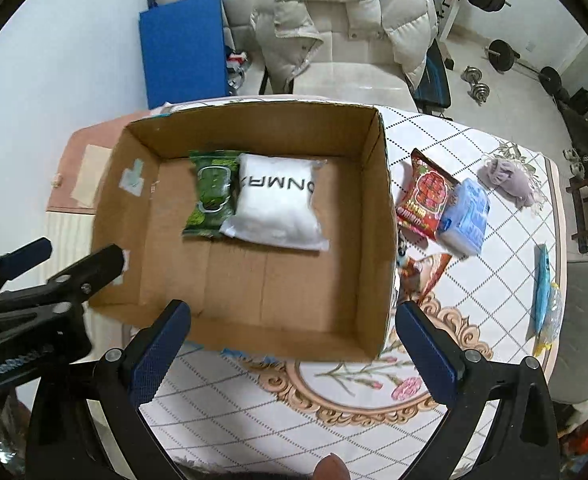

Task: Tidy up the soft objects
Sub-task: 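Grasp the red-orange snack bag with the left gripper while the right grasps the blue milk pouch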

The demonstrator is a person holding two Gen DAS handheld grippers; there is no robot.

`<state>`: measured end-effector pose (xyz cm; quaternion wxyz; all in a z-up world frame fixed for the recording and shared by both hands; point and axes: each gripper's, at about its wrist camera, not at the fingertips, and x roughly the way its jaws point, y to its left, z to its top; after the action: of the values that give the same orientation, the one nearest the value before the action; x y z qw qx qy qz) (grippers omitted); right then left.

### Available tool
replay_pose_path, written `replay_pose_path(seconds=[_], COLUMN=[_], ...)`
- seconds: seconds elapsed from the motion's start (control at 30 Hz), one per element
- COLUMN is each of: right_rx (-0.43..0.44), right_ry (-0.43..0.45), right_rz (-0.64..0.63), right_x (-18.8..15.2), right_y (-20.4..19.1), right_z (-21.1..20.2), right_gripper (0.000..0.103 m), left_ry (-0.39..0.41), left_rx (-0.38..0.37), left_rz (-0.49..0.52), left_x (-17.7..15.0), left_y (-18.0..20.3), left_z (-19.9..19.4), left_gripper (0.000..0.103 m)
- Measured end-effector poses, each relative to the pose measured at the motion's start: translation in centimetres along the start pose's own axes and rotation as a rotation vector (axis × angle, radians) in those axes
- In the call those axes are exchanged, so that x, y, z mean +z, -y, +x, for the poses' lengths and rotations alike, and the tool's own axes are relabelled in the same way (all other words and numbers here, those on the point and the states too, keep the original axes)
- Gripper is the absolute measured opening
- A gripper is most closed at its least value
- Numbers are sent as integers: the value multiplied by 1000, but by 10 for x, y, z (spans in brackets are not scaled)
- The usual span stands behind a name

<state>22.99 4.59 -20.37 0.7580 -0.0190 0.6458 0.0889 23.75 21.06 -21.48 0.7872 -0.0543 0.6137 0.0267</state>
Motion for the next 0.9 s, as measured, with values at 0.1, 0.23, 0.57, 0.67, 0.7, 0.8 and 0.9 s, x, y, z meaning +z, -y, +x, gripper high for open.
replay_pose_path(seconds=[0.1,0.23,0.57,0.67,0.7,0.8,0.9], right_rx=[11,28,115,152,166,162,121], right_ry=[24,51,81,79,77,61,37], right_rz=[-2,6,56,110,137,256,382], right_x=[-14,-25,-38,-41,-42,-38,-19], right_y=[-2,-1,32,72,88,158,228], right_z=[-15,-34,-49,-51,-50,-40,-10], right_gripper=[103,103,103,103,103,103,103], left_ry=[19,39,43,48,45,31,47], left_rx=[-7,-10,27,49,54,61,132], left_rz=[-13,-17,44,101,118,157,234], left_x=[-11,-19,-17,-9,-5,15,43], left_y=[-2,0,38,76,90,140,193], left_z=[-15,-32,-47,-46,-44,-29,-5], left_gripper=[103,103,103,103,103,103,103])
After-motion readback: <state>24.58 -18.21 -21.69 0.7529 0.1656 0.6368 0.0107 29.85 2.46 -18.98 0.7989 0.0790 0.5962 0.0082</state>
